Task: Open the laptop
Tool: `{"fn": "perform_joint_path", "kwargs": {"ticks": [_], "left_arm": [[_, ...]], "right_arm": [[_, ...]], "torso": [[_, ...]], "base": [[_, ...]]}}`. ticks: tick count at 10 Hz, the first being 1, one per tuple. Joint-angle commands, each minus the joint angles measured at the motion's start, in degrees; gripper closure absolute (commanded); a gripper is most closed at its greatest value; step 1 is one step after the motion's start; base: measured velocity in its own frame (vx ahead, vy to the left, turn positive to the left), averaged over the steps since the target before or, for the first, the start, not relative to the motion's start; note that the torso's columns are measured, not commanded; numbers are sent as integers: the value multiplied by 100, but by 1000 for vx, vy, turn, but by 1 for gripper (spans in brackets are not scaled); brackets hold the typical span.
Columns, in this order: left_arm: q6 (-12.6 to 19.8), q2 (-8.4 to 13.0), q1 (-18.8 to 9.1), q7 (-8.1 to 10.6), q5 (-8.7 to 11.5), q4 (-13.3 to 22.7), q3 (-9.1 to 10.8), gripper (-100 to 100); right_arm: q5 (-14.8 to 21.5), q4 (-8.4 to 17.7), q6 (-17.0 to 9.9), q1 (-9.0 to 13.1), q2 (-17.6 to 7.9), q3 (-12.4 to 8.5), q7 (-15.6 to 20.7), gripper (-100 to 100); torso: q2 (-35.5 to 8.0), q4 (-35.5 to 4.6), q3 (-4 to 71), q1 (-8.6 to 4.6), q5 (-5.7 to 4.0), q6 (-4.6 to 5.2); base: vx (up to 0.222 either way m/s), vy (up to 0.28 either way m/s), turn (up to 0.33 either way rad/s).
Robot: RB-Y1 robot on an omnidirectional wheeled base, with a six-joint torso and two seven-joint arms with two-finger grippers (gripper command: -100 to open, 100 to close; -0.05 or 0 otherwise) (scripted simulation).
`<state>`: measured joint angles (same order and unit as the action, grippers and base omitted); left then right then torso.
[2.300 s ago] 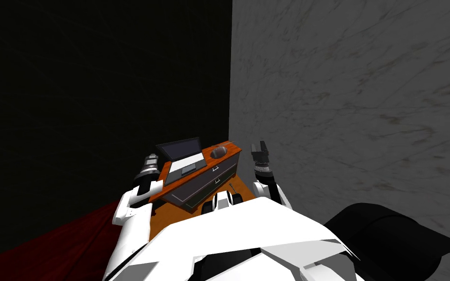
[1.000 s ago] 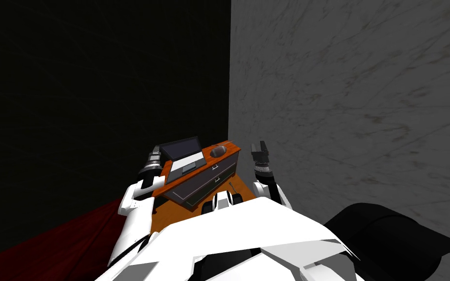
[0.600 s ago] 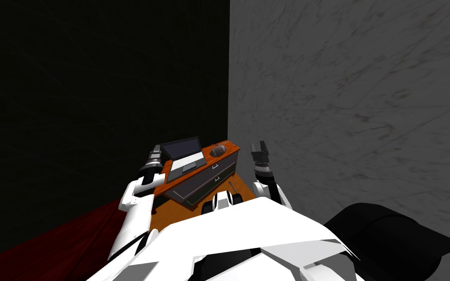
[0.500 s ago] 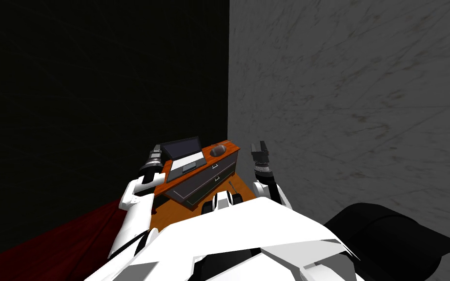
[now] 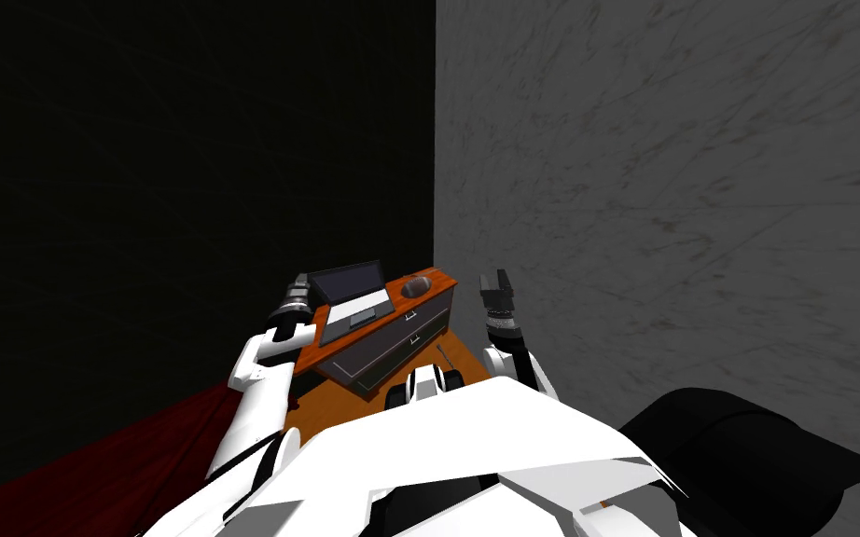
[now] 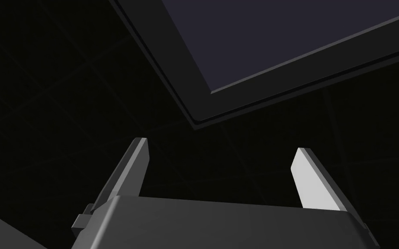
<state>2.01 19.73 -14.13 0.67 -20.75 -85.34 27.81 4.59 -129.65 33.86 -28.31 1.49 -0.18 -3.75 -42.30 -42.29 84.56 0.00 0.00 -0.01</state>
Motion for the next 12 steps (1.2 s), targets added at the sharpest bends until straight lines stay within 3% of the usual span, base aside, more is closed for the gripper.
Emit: {"fn": "perform_joint_path", "kwargs": {"ticks": [1, 8, 10, 11, 12], "left_arm": [[320, 151, -127, 56, 26, 50, -98, -100], [1036, 483, -421, 171, 93, 207, -342, -100], [1029, 492, -439, 173, 90, 238, -343, -100], [1205, 566, -522, 174, 107, 209, -357, -100], [1120, 542, -482, 177, 107, 222, -355, -100]], "right_arm": [[0, 0, 0, 0, 0, 0, 0, 0], [0, 0, 0, 0, 0, 0, 0, 0], [0, 0, 0, 0, 0, 0, 0, 0], [0, 0, 0, 0, 0, 0, 0, 0], [0, 0, 0, -1, -1, -1, 0, 0]], "torso": [[1, 0, 1, -1, 0, 1], [-1, 0, -1, 1, 0, 1], [2, 1, 1, -1, 0, 1], [7, 2, 4, -2, 0, 0], [23, 5, 14, 15, 3, 3]], "base": [[-37, 12, -34], [-29, 12, -28], [-19, 8, -14], [52, 63, -80], [34, 44, -28]]}}
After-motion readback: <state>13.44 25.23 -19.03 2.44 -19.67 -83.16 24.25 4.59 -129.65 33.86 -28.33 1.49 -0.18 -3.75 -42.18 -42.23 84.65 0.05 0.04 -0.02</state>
